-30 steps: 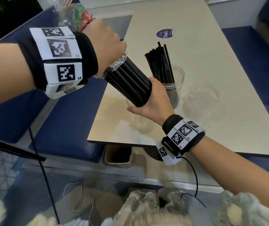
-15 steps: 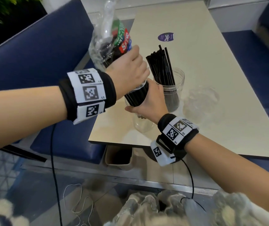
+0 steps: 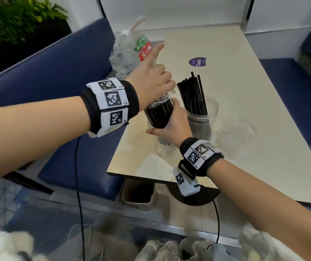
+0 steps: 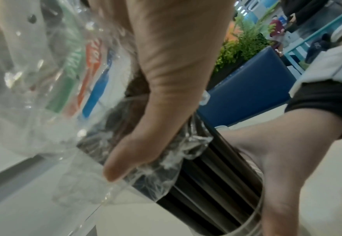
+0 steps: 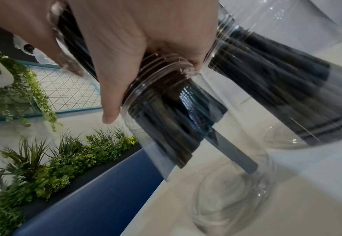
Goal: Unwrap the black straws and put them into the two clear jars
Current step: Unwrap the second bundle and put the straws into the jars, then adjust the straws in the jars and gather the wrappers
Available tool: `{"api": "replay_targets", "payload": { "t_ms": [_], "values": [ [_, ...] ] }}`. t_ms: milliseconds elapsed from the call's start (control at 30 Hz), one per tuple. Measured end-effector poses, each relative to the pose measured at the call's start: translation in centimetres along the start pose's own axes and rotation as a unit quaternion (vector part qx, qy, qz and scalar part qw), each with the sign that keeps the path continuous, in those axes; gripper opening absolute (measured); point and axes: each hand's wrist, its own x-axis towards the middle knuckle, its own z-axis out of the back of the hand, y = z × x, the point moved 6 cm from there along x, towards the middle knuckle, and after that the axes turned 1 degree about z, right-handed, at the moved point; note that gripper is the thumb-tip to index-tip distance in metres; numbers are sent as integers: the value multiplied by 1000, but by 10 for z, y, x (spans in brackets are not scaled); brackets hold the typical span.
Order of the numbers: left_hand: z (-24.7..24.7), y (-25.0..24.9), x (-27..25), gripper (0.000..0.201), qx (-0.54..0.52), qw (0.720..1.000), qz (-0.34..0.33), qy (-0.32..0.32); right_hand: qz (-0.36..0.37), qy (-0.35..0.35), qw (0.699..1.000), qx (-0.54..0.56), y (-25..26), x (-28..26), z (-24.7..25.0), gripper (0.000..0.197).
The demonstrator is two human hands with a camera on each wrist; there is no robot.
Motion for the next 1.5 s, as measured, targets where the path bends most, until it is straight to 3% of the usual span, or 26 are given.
{"api": "replay_targets", "payload": {
  "t_ms": [167, 333, 467, 600, 733, 1000, 1133, 1267, 1333, 1433, 1500],
  "values": [
    [-5, 14, -5, 61, -93, 993, 78, 12, 20, 5, 999, -35, 5, 3, -1, 94],
    [-11, 36, -4, 65, -134, 985, 107, -16, 8, 29, 999, -38, 1, 6, -2, 79],
    [-25, 52, -7, 62, -182, 974, 137, -12, 3, 16, 1000, -7, -3, 8, -3, 95],
    [-38, 56, -15, 62, -297, 934, 200, -12, 12, -3, 999, 34, -2, 12, -3, 112],
    [-56, 62, -32, 69, -406, 867, 288, 27, -5, -11, 999, 46, -7, 15, -7, 117],
    [-79, 45, -88, 51, -566, 707, 419, 65, 55, -35, 998, 8, 1, 7, 4, 127],
    [-80, 30, -112, 37, -657, 612, 440, 19, 92, -40, 995, -3, 15, -12, 19, 111],
    [-70, 16, -129, 23, -775, 464, 424, -73, 115, -45, 990, 70, 27, -37, 41, 84],
    [-60, 10, -130, 24, -829, 378, 398, -109, 117, 9, 986, 119, 30, -48, 47, 82],
    [-45, -11, -118, 33, -904, 236, 337, -118, 123, 124, 967, 186, 32, -68, 53, 74],
    [-37, -33, -103, 57, -933, 162, 308, -87, 149, 132, 954, 223, 30, -82, 63, 69]
  ]
}}
